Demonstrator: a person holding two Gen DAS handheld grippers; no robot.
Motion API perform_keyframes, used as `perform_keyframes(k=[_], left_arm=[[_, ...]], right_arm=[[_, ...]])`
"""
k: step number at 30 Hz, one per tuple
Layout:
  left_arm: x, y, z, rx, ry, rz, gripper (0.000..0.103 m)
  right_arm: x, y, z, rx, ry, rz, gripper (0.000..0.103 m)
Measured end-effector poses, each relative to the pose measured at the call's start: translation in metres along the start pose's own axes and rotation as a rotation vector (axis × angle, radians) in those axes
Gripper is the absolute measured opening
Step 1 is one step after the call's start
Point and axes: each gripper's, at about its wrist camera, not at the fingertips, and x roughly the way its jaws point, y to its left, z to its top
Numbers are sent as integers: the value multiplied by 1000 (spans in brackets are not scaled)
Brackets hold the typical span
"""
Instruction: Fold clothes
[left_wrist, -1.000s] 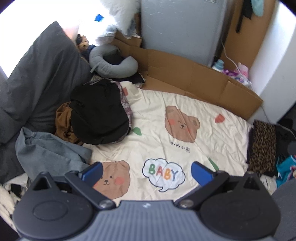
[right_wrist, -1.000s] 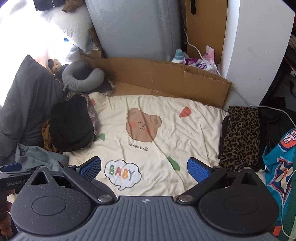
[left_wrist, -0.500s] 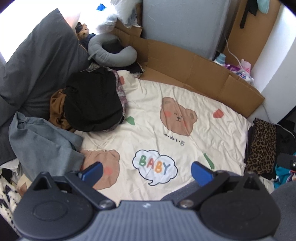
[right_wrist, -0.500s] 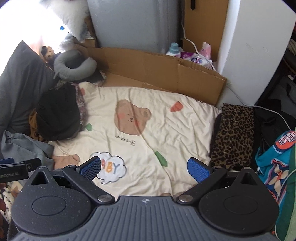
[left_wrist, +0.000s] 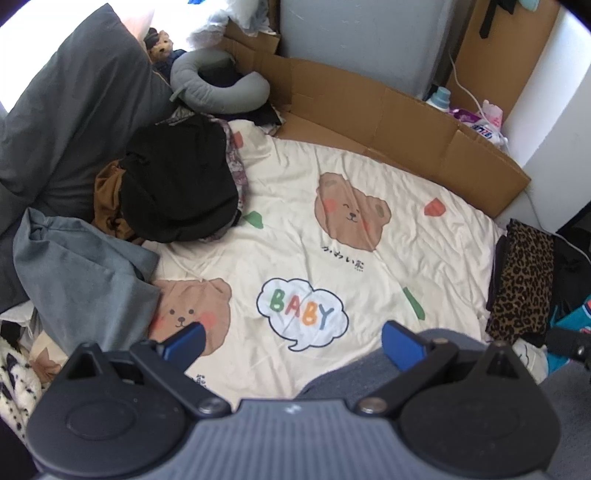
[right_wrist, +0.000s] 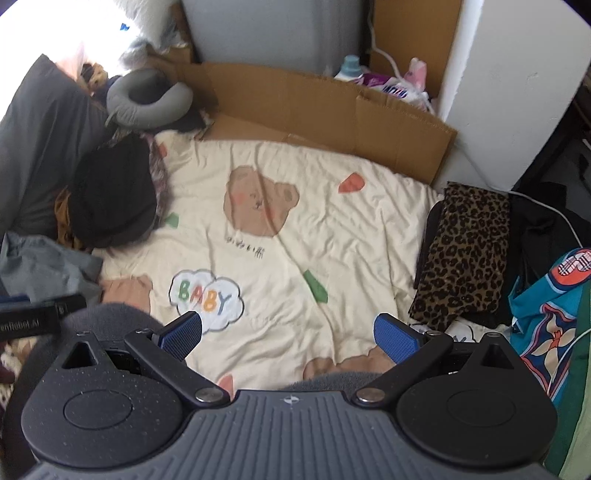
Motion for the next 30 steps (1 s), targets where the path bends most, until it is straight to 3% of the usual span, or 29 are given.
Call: perform_keyframes(k=[9,30], left_arm=[[-4,-7,-6,-13,-10,15,103],[-6,-16,-16,-4,-57,32,103]], right_arm=[[3,2,-1,-45,15,-24,102],[-7,-1,-4,-88,7,10,102]])
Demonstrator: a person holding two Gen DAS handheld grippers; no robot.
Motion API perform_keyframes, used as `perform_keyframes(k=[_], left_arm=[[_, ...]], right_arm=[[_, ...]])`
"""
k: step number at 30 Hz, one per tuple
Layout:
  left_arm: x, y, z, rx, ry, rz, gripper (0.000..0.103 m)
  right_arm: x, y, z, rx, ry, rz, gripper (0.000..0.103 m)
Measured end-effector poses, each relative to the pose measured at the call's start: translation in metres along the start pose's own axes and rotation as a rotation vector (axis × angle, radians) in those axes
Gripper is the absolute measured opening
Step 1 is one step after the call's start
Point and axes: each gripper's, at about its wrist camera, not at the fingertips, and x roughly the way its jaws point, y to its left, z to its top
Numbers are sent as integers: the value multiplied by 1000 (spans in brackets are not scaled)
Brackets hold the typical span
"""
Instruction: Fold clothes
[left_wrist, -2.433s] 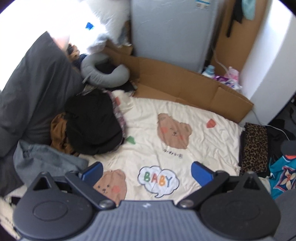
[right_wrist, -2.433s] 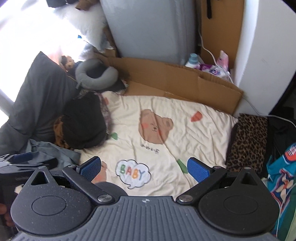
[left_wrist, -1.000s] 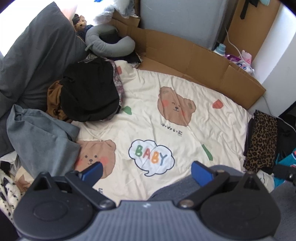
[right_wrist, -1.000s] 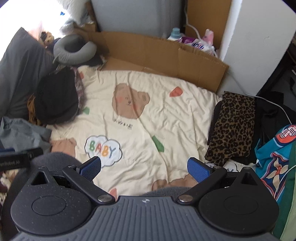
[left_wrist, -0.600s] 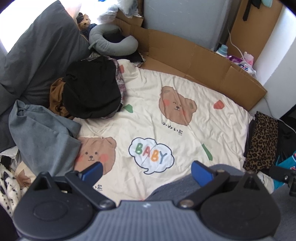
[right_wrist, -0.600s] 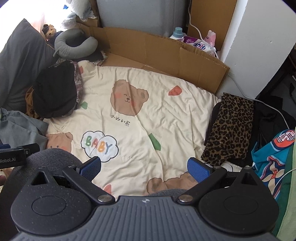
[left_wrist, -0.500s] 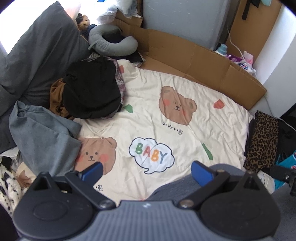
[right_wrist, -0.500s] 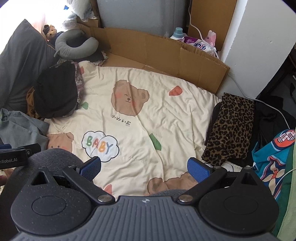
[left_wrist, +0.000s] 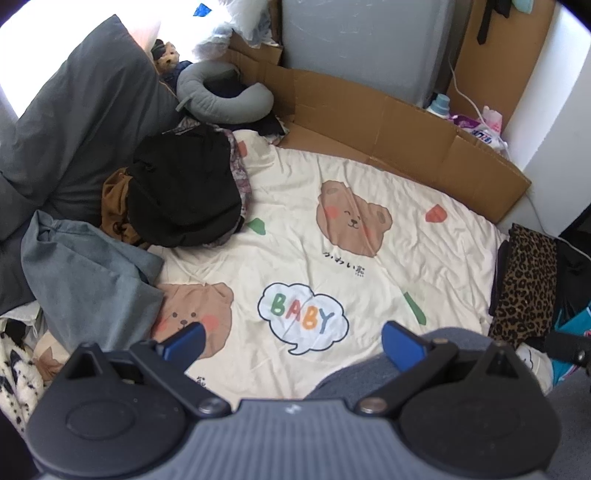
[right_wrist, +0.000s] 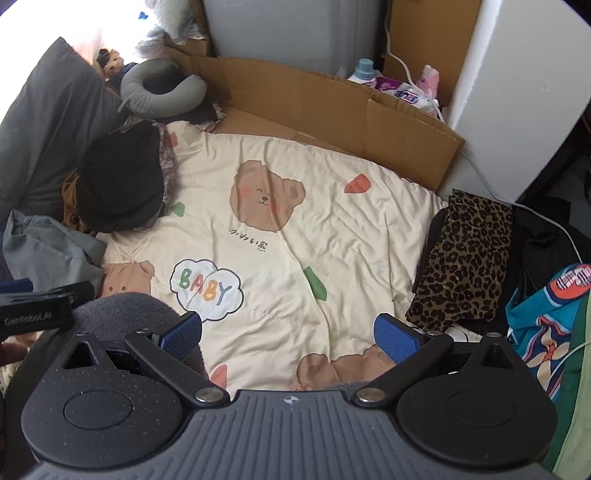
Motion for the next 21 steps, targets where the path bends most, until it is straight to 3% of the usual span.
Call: perform_keyframes(k=[21], left_arm=[[4,3,2,5,-26,-7,102]], right_arm=[[4,4,6,-12,26,14,102]])
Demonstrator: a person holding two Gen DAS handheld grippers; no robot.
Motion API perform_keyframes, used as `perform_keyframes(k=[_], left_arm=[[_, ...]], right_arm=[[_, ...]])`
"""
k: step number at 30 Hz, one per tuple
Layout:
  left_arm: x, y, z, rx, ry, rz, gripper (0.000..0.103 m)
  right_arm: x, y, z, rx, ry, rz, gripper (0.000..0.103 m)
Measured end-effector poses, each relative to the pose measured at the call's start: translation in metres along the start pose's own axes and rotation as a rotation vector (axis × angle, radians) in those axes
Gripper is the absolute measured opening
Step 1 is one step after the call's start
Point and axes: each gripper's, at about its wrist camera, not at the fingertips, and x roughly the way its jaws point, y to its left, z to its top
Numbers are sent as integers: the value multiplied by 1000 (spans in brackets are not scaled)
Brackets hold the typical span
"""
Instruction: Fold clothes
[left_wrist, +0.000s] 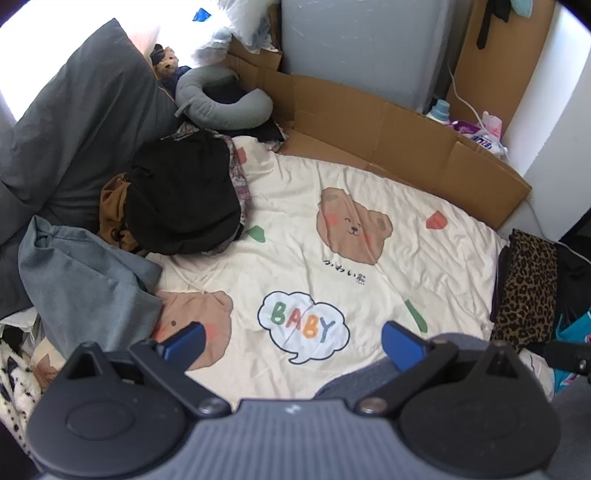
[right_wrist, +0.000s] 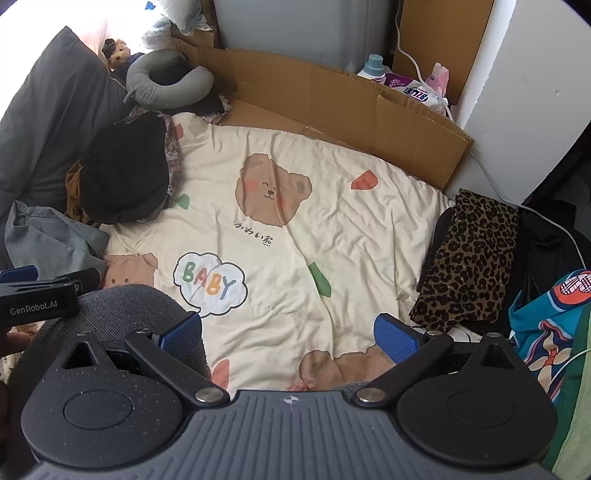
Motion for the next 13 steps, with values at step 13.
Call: perform_keyframes(k=[13], left_arm=[[0,-4,1,23,-12,10,102]], right_arm=[[-1,3,-2,-18,3,-20,102]])
